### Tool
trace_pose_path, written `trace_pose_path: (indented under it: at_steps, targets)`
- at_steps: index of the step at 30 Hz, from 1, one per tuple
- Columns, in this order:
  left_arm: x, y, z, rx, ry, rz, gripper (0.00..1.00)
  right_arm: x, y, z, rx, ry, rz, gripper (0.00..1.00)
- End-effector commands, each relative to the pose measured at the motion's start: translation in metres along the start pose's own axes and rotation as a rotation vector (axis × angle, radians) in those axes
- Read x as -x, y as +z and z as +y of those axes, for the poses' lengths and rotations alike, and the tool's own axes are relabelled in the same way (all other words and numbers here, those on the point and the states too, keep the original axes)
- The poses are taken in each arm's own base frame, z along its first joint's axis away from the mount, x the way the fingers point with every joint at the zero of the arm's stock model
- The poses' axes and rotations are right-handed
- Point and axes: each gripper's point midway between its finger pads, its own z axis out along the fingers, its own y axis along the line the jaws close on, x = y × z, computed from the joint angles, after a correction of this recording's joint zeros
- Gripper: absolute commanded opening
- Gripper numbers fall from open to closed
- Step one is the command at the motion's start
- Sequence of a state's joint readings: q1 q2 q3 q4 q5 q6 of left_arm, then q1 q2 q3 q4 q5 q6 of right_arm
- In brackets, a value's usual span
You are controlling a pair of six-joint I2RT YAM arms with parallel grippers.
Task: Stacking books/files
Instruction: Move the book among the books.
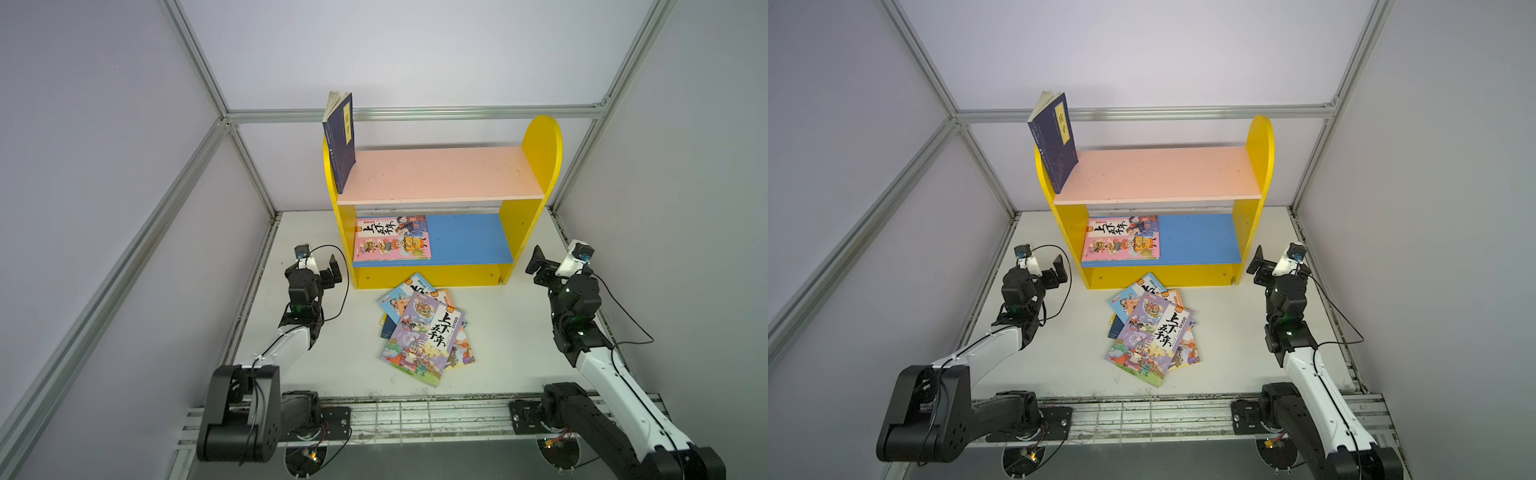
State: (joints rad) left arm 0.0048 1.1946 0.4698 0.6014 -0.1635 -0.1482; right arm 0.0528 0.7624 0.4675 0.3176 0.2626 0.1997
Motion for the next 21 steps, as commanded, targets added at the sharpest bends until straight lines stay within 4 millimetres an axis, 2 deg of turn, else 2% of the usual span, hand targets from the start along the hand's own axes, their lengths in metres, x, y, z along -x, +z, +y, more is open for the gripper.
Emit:
trace_pose_path:
  at_steps: [1,5,8,11,13,16,18,21]
  targets:
    - [0.007,-0.008,0.001,0.020,-0.125,0.076,1.00,-0.033,-0.019,0.005,0.040,0.104,0.213,1.00]
    - [0.011,-0.019,-0.014,-0.040,-0.239,0.180,1.00,-0.041,-0.044,0.030,0.173,0.216,0.359,1.00]
    - [0.004,-0.034,-0.031,-0.119,-0.285,0.263,1.00,-0.061,-0.063,0.053,0.288,0.304,0.529,1.00]
    - [-0.003,-0.056,-0.062,-0.264,-0.262,0.341,0.96,-0.084,-0.086,0.083,0.444,0.410,0.715,1.00]
    - [-0.012,-0.075,-0.080,-0.301,-0.202,0.408,0.96,-0.098,-0.104,0.098,0.510,0.457,0.826,1.00]
    - [-0.030,-0.098,-0.099,-0.333,-0.139,0.499,0.96,-0.116,-0.127,0.113,0.560,0.432,0.933,0.99]
    - [-0.049,-0.109,-0.112,-0.379,-0.164,0.586,0.98,-0.128,-0.141,0.126,0.601,0.395,0.992,0.99]
    - [-0.074,-0.118,-0.121,-0.406,-0.207,0.699,0.99,-0.151,-0.150,0.135,0.611,0.350,1.067,0.98]
